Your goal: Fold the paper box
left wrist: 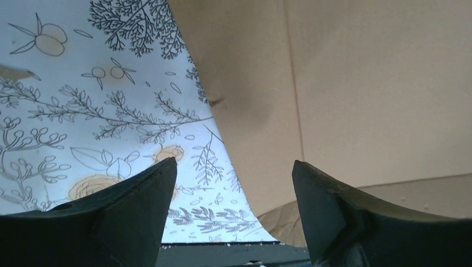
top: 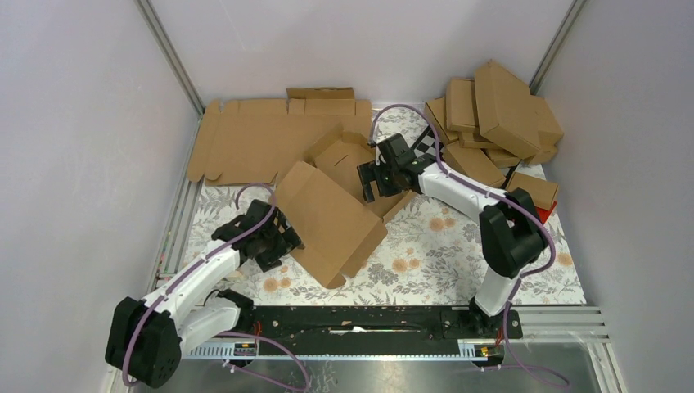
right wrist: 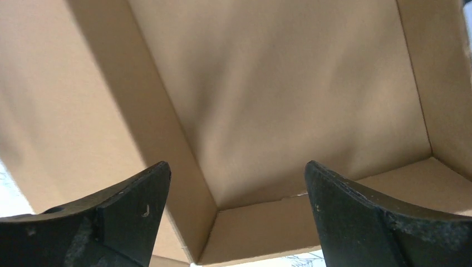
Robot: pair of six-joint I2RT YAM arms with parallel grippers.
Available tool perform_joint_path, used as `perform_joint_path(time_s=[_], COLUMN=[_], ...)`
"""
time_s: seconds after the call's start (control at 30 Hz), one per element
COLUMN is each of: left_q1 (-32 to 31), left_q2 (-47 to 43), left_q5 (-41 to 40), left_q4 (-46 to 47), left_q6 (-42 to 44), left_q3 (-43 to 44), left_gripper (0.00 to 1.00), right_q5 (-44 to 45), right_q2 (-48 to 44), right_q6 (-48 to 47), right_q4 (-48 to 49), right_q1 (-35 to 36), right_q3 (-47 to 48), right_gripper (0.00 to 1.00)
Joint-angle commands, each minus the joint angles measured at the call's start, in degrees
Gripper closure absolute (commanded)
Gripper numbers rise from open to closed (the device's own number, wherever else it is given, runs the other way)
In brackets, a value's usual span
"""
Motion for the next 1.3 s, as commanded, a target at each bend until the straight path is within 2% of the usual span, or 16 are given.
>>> perform_joint_path(time_s=[0.0,0.17,0.27,0.37,0.47,0.57,0.63,0.8,0.87,0.97,1.13,1.27], left_q1=[0.17,1.05,3.91,7.88,9.83,10.91,11.24,10.63,7.58,0.28,-12.76,-22.88], left_q2=[1.56,3.44,9.35,15.8,18.03,16.35,14.51,8.33,5.23,0.7,-1.4,3.96], left_q5=[-0.96,1.9,3.98,8.6,10.37,8.78,7.19,6.61,4.04,-4.85,-13.85,-21.07], left_q4=[9.06,20.72,25.69,29.63,31.27,31.77,30.77,28.34,25.72,19.63,12.23,6.64], left_q6=[-0.72,-0.03,3.09,7.34,9.37,9.21,10.15,13.05,13.81,13.74,10.83,9.84], left_q3=[-2.81,-7.43,-7.04,-4.77,-2.13,-1.04,0.22,1.12,1.64,3.92,8.58,15.77], left_gripper=[0.2,0.23,0.24,0.29,0.31,0.29,0.28,0.28,0.27,0.23,0.2,0.19], right_q5=[4.3,1.53,-0.84,-5.25,-6.62,-7.13,-7.36,5.84,12.07,18.25,12.11,14.78], right_q2=[2.22,1.9,0.56,-1.59,-4.54,-7.09,-8.78,-12.25,-14.05,-17.97,-25.72,-30.76], right_q6=[-3.6,-2.56,-1.24,2.43,6.47,10.43,12.07,10.3,10.53,12.29,16.72,17.39], right_q4=[-3.94,-3.97,-4.05,-3.08,-2.22,-1.0,0.1,-5.66,-9.05,-11.49,-11.88,-11.79], right_q1=[0.12,1.53,3.71,6.27,11.15,15.82,16.57,16.35,15.98,13.54,-1.25,-6.72], right_q3=[0.36,-3.77,-6.32,-9.3,-11.03,-10.98,-10.91,-6.45,-4.84,-6.33,-14.07,-19.78], right_gripper=[0.03,0.04,0.04,0.04,0.04,0.01,0.0,0.01,0.0,0.0,0.0,0.0])
